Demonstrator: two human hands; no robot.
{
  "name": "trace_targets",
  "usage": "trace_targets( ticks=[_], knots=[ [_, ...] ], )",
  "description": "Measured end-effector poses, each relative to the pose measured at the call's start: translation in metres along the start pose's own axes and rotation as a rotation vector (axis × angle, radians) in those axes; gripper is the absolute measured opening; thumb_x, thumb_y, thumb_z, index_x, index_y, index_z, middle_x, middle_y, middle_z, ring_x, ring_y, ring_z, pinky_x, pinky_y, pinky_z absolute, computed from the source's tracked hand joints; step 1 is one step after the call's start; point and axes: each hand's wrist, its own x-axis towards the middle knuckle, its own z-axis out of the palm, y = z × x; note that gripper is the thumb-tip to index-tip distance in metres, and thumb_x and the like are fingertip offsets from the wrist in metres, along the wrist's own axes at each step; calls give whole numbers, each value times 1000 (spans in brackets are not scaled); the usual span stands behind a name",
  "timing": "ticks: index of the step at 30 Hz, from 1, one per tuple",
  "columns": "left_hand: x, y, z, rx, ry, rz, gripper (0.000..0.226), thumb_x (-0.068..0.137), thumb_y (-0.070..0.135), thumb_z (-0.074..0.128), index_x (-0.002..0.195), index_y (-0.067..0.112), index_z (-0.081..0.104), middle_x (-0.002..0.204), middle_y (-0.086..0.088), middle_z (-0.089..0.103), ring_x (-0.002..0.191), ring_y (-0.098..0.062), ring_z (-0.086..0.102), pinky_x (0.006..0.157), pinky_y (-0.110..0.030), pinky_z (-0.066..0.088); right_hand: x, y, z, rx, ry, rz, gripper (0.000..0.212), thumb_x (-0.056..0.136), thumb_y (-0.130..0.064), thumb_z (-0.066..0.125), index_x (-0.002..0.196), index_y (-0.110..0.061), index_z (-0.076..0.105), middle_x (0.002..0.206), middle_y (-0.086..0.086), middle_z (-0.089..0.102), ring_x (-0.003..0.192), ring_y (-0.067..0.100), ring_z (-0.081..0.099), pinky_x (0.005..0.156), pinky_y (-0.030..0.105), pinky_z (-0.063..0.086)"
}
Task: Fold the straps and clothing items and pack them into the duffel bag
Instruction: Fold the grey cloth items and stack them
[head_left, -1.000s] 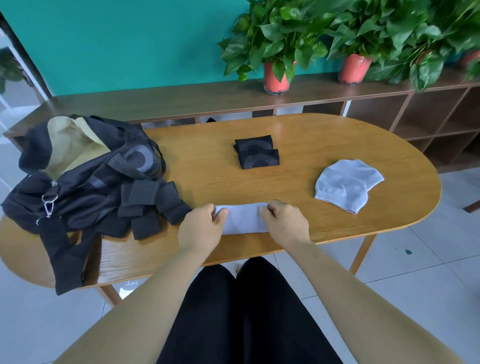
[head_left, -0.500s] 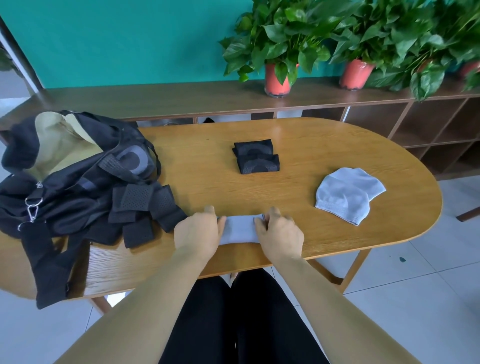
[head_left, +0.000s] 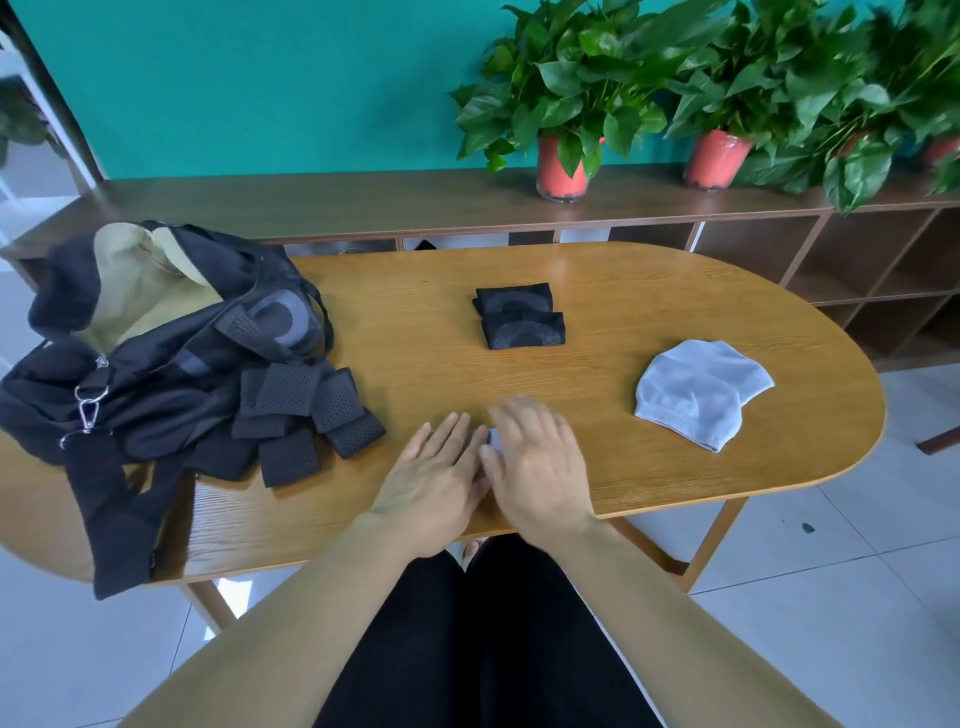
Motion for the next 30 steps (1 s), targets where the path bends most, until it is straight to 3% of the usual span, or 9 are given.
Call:
trace_targets(
  ticks=[1, 3, 6, 13, 18, 22, 26, 28, 30],
  knots=[
    [0, -1, 1, 22, -11, 12, 60, 102, 39, 14, 152, 17, -12, 159, -3, -15, 145, -15, -19, 119, -39, -9, -4, -4, 0, 15, -116, -65, 57, 98, -44, 25, 141, -9, 40, 149, 7, 38, 141, 22, 27, 116, 39, 20],
    [0, -2, 6, 25, -16, 15, 61, 100, 41, 10, 150, 17, -16, 159, -1, -17, 144, -13, -22, 119, -37, -9, -9, -4, 1, 64, -326, -68, 73, 94, -56, 1, 151, -11, 11, 159, 1, 8, 146, 11, -5, 119, 33, -6],
    [-3, -5, 11, -28, -12, 0, 77, 87, 59, -14, 150, 15, -16, 159, 0, -16, 142, -9, -23, 116, -30, -14, -12, 3, 5, 48, -424, -12, 80, 85, -61, -9, 151, -16, -4, 159, -3, -8, 143, 7, -18, 117, 29, -13],
    [1, -9, 8, -56, -34, -24, 68, 98, 53, 3, 152, 13, -5, 161, -1, -1, 147, -12, -6, 117, -27, -7, -15, 20, 8, 34, -433, -56, 78, 85, -60, -14, 150, -18, -5, 159, -6, -8, 142, 4, -18, 118, 31, -9],
    [8, -12, -11, -179, -99, -53, 54, 104, 36, 19, 153, 15, 10, 160, 1, 13, 146, -15, 9, 118, -30, 16, -8, 22, 5, 177, -411, -2, 62, 97, -51, 8, 151, -21, 15, 159, -9, 8, 144, 0, -7, 118, 27, -7],
    [15, -14, -25, -155, -92, -141, 48, 102, 30, 30, 148, 17, 29, 146, 1, 37, 133, -22, 33, 99, -38, 40, -5, 32, 2, 237, -221, 228, 46, 99, -37, 39, 144, -24, 39, 151, -6, 34, 141, 10, 19, 111, 30, 14],
    [26, -14, -37, -198, -163, -271, 27, 93, 33, 46, 116, 19, 52, 107, -1, 54, 94, -21, 51, 65, -32, 41, 2, 32, 0, 123, -246, 361, 59, 90, -48, 48, 142, -22, 39, 136, -2, 44, 125, 20, 29, 99, 33, 25],
    [35, -18, -41, -326, -204, -333, 9, 86, 25, 52, 86, 16, 50, 82, 0, 50, 69, -20, 45, 54, -28, 31, 11, 32, -2, 137, -298, 406, 54, 86, -49, 50, 135, -26, 46, 130, -1, 42, 120, 21, 29, 97, 32, 24],
    [42, -20, -45, -507, -228, -375, 16, 79, 19, 56, 74, 16, 41, 73, -2, 40, 62, -20, 34, 54, -29, 24, 19, 35, -4, 188, -329, 454, 45, 81, -46, 55, 123, -30, 52, 122, -4, 44, 117, 19, 31, 94, 30, 24]
  ],
)
